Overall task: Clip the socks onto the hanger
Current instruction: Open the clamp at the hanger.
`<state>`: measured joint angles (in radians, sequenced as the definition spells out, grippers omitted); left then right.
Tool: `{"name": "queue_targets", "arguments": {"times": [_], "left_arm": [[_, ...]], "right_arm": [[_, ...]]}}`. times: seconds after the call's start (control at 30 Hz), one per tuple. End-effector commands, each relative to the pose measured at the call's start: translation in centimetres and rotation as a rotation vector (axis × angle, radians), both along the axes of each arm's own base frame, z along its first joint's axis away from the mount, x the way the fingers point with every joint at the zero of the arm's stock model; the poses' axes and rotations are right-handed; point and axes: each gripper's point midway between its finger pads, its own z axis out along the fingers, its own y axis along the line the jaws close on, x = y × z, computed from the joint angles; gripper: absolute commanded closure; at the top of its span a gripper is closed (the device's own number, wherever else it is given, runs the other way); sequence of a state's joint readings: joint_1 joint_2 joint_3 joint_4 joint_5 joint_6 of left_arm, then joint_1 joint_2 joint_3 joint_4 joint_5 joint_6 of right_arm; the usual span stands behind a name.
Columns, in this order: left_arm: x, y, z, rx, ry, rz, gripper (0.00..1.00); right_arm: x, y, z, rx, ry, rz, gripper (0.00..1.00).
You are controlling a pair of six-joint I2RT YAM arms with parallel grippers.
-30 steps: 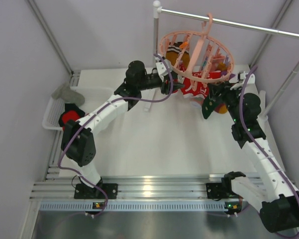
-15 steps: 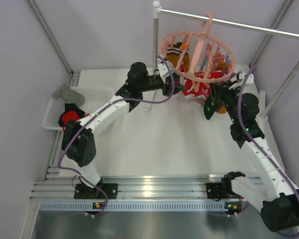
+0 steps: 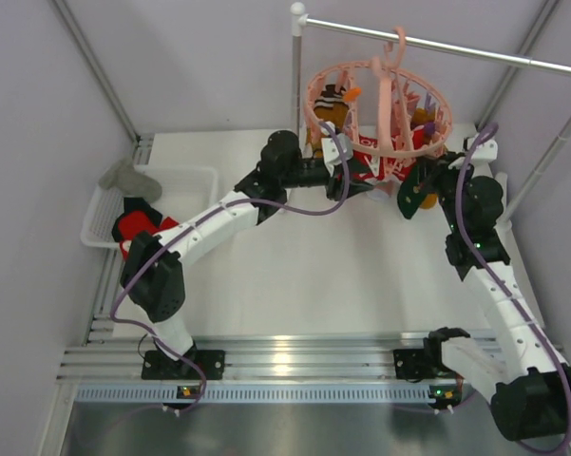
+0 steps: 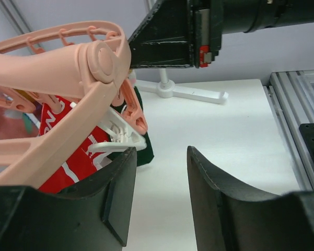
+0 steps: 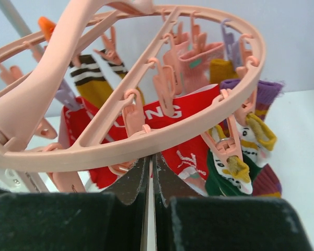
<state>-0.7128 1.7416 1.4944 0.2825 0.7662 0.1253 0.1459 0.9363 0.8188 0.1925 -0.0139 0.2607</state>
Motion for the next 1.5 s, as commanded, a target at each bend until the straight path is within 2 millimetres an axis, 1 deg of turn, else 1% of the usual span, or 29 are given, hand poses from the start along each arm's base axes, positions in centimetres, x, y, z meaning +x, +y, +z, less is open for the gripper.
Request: {"name": "queue_targets", "arguments": {"times": [0.0, 0.07, 0.13, 0.17, 0.23, 0.27, 0.3, 0.33, 0.37, 0.43, 0.5, 0.53, 0.57, 0.63, 0.7, 0.73, 0.8, 0.83, 0.87, 0.9, 0.97, 1.03, 1.07, 1.13, 1.2, 1.23, 1.33, 1.4, 1.47], "left_arm": [[-1.6, 0.2, 3.8, -0.055, -0.049, -0.022, 0.51], [-2.0, 0.3, 3.5, -0.049, -0.025, -0.023, 0.5], [-2.6, 0.6, 3.6, -0.05, -0.002, -0.028, 0.49], [-3.0, 0.7, 3.1, -0.043, 0.011, -0.03, 0.48], [-3.8, 0.9, 3.3, -0.046, 0.011, -0.038, 0.47], [-4.1, 1.0, 2.7, -0.039, 0.026, -0.041, 0.47], [-4.4, 1.1, 2.6, -0.039, 0.032, -0.047, 0.47], [-4.9, 1.2, 2.9, -0.046, 0.032, -0.054, 0.46], [-5.2, 1.2, 2.7, -0.044, 0.04, -0.057, 0.46], [-5.7, 1.1, 2.9, -0.049, 0.045, -0.067, 0.46], [-5.9, 1.0, 3.3, -0.058, 0.053, -0.07, 0.46], [-6.2, 1.0, 3.6, -0.063, 0.049, -0.078, 0.46], [-6.2, 1.0, 3.8, -0.07, 0.05, -0.077, 0.46], [-6.3, 0.8, 4.1, -0.075, 0.047, -0.082, 0.45], [-6.4, 0.7, 4.4, -0.083, 0.041, -0.077, 0.45], [-6.9, 0.5, 4.8, -0.097, 0.06, -0.081, 0.44], [-7.1, 0.4, 4.8, -0.108, 0.076, -0.068, 0.43], [-8.0, 0.3, 5.6, -0.129, 0.057, -0.084, 0.43], [-7.8, 0.2, 5.2, -0.134, 0.054, -0.049, 0.42], [-8.7, -0.2, 5.5, -0.146, 0.043, -0.054, 0.41], [-9.2, -0.4, 5.9, -0.159, -0.013, -0.032, 0.39], [-9.0, -1.2, 6.1, -0.168, -0.038, 0.034, 0.38], [-8.1, -1.3, 6.1, -0.17, -0.061, 0.094, 0.38], [-7.5, -1.9, 5.8, -0.173, -0.077, 0.133, 0.37], [-6.2, -2.0, 5.8, -0.183, -0.106, 0.205, 0.36], [-5.5, -2.3, 5.3, -0.179, -0.107, 0.229, 0.36], [-3.9, -2.6, 5.2, -0.192, -0.132, 0.29, 0.36], [-3.3, -3.0, 4.9, -0.199, -0.141, 0.307, 0.35], [-3.2, -3.3, 4.9, -0.197, -0.156, 0.299, 0.36]], "right_arm": [[0.2, -1.3, 3.0, -0.019, -0.079, 0.0, 1.0], [0.6, -2.2, 3.7, -0.027, -0.089, 0.0, 1.0], [0.9, -1.7, 3.5, -0.045, -0.079, 0.054, 1.0], [1.1, -2.0, 3.8, -0.046, -0.074, 0.061, 1.0], [0.9, -1.6, 3.8, -0.057, -0.066, 0.116, 1.0], [0.9, -1.4, 3.9, -0.058, -0.051, 0.136, 1.0], [0.6, -0.8, 4.0, -0.065, -0.046, 0.182, 1.0], [0.4, -0.5, 3.9, -0.065, -0.037, 0.202, 1.0], [0.2, -0.4, 4.4, -0.081, -0.043, 0.216, 1.0], [-0.2, 0.0, 4.0, -0.1, -0.007, 0.247, 1.0], [-0.6, 0.1, 4.8, -0.137, -0.018, 0.261, 1.0], [-0.9, 0.1, 4.3, -0.141, 0.009, 0.272, 1.0], [-1.1, 0.2, 5.1, -0.164, -0.007, 0.282, 1.0], [-1.8, 1.0, 4.9, -0.171, 0.021, 0.333, 1.0], [-2.3, 1.6, 5.3, -0.175, 0.024, 0.378, 1.0], [-2.6, 1.8, 5.4, -0.174, 0.022, 0.392, 1.0], [-2.9, 2.3, 5.2, -0.146, 0.036, 0.417, 1.0], [-3.0, 2.4, 5.1, -0.139, 0.042, 0.423, 1.0], [-3.1, 2.5, 4.9, -0.118, 0.061, 0.428, 1.0], [-3.0, 2.5, 4.7, -0.102, 0.074, 0.423, 1.0], [-3.2, 2.6, 4.4, -0.072, 0.095, 0.424, 1.0], [-3.3, 2.7, 4.1, -0.031, 0.118, 0.422, 1.0], [-3.5, 2.7, 4.2, -0.021, 0.118, 0.421, 1.0], [-3.7, 2.8, 3.9, 0.02, 0.136, 0.418, 1.0], [-3.9, 2.9, 3.9, 0.039, 0.138, 0.417, 1.0], [-4.0, 2.9, 3.8, 0.048, 0.142, 0.417, 1.0], [-4.4, 3.1, 3.6, 0.071, 0.156, 0.423, 1.0], [-4.6, 3.1, 3.6, 0.072, 0.157, 0.425, 1.0], [-4.8, 3.2, 3.7, 0.074, 0.154, 0.429, 1.0]]}}
